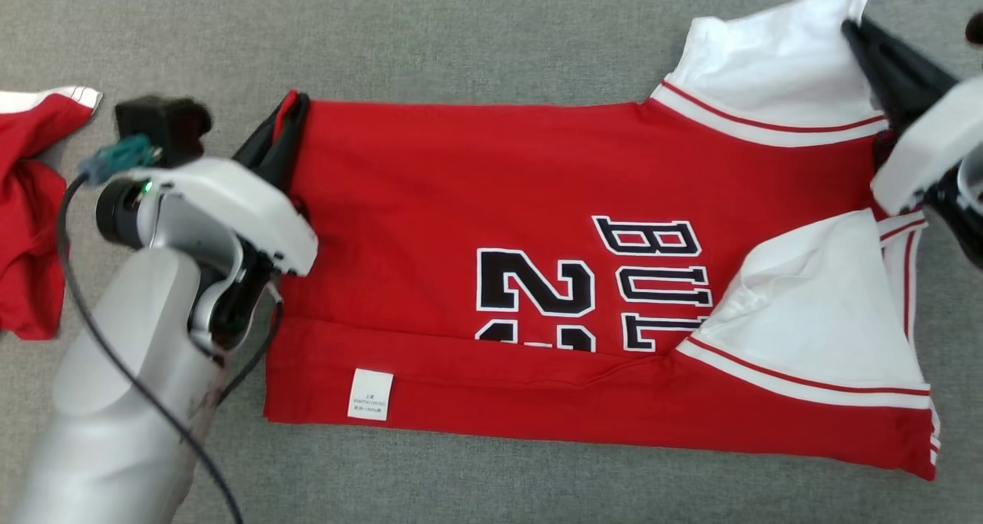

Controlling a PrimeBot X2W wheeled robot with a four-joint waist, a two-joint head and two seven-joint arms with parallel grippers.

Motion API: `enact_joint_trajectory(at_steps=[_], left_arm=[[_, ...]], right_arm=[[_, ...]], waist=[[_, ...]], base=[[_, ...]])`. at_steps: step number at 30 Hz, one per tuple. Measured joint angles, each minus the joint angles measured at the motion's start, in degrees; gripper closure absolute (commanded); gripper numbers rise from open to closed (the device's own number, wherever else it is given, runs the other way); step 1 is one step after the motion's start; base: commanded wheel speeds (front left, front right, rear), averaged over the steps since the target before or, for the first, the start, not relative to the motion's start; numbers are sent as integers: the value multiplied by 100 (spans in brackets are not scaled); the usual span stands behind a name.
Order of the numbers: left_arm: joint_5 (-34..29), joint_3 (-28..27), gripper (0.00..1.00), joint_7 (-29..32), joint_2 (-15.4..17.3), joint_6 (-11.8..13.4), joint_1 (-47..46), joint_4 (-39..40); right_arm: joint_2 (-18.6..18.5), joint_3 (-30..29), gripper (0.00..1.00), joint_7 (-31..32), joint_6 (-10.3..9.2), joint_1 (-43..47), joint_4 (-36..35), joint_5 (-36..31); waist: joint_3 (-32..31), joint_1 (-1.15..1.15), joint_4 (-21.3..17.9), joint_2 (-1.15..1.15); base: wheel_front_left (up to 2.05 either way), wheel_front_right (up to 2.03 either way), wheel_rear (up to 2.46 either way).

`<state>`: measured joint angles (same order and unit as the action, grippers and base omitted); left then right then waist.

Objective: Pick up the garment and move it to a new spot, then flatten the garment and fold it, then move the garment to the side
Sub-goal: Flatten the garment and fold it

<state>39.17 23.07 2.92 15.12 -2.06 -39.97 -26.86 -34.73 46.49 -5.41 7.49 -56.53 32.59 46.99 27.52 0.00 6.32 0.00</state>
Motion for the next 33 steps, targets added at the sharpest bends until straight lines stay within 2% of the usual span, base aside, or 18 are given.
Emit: enact_joint_trajectory(at_steps=[4,8,14,21,27,28,29,30,33], left_arm=[[157,-181,100,16,267,108,622,744],[304,-311,100,114,438,236,1107,1299],[501,-637,100,312,767,699,1961,2316],[764,-903,100,409,825,1116,2856,3004],[962,-1003,100,405,766,1310,3395,3174],[1006,-1007,87,412,743,1323,3462,3167],[1037,-1000,52,411,721,1325,3523,3163],[1037,-993,0,412,713,1329,3562,3142],[1092,-980,0,398,635,1332,3655,3022]], right_arm=[[-289,36,100,-176,1,613,-665,31],[-404,-48,100,-272,1,1137,-1139,3],[-480,-747,100,-464,1,2211,-1964,-44],[-64,-1630,100,-408,0,3665,-2549,-227],[463,-2263,100,-201,0,4717,-2929,-509],[566,-2343,72,-132,0,4857,-2977,-513],[651,-2382,5,-85,0,4977,-3028,-578],[740,-2423,0,-33,0,5071,-3077,-633],[931,-2620,0,54,0,5327,-3150,-810]], waist=[[-76,0,-137,0],[-134,0,-263,0],[-254,0,-517,0],[-443,0,-724,0],[-611,0,-778,0],[-640,0,-789,0],[-666,0,-801,0],[-689,0,-813,0],[-773,0,-828,0]], base=[[0,0,0],[0,0,0],[0,0,0],[0,0,0],[0,0,0],[0,0,0],[0,0,0],[0,0,0],[0,0,0]])
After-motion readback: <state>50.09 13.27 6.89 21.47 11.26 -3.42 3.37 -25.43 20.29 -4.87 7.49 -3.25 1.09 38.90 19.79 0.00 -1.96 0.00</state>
